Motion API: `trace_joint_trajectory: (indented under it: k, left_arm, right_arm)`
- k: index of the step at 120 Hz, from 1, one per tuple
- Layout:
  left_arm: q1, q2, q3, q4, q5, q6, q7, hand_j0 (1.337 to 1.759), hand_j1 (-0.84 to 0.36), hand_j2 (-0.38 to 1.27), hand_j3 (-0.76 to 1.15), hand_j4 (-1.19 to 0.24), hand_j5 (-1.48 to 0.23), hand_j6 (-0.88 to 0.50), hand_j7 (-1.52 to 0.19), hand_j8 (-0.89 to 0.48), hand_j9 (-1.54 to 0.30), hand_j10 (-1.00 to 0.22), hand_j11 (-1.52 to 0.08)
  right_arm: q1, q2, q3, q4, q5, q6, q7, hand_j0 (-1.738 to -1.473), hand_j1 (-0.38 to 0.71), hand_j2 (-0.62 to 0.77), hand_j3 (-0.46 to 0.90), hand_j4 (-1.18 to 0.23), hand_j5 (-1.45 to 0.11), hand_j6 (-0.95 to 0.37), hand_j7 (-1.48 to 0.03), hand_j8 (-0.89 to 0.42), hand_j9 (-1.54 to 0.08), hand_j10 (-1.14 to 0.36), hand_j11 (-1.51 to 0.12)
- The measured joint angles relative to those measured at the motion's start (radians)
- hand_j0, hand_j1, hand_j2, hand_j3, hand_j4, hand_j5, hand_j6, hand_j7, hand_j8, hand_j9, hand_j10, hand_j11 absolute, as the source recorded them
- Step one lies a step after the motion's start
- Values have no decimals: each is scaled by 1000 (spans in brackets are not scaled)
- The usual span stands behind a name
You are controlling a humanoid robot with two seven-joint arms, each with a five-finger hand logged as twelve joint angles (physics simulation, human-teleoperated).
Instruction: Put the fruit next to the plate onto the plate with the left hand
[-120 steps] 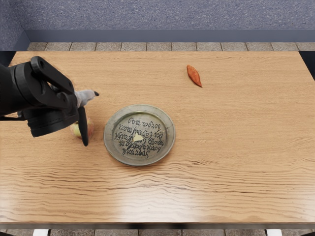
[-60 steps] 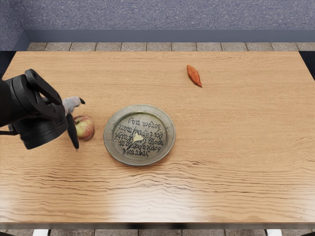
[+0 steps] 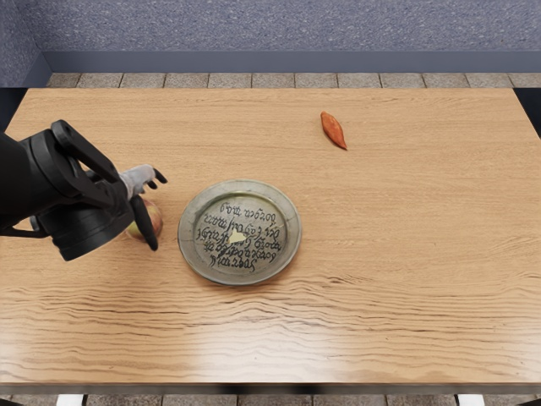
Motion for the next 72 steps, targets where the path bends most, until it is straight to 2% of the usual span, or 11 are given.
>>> trace_joint_trajectory:
  k: [9,18,72]
  left_arm:
    - [2,0,5,1,-8,1,-2,1658,104,41,0,-204,-266,-205,-266,-204,-266,-204,-266]
    - [46,0,10,7,-13,19,-3,1658,93,43,0,-214,-277,-214,-277,-214,-277,-213,-277]
    - [63,0,8,15,-18,54,-4,1658,-5,59,0,-295,-383,-295,-383,-295,-383,-295,-383]
  right_arm:
    - [0,0,0,0,0,0,0,-1658,-335,-2,0,-12,-15,-12,-15,-12,-15,-12,-15]
    - [0,0,0,0,0,0,0,-1658,-335,-2,0,-12,-15,-12,-15,-12,-15,-12,-15]
    - [0,0,0,0,0,0,0,-1658,-335,-2,0,-12,-15,-12,-15,-12,-15,-12,-15]
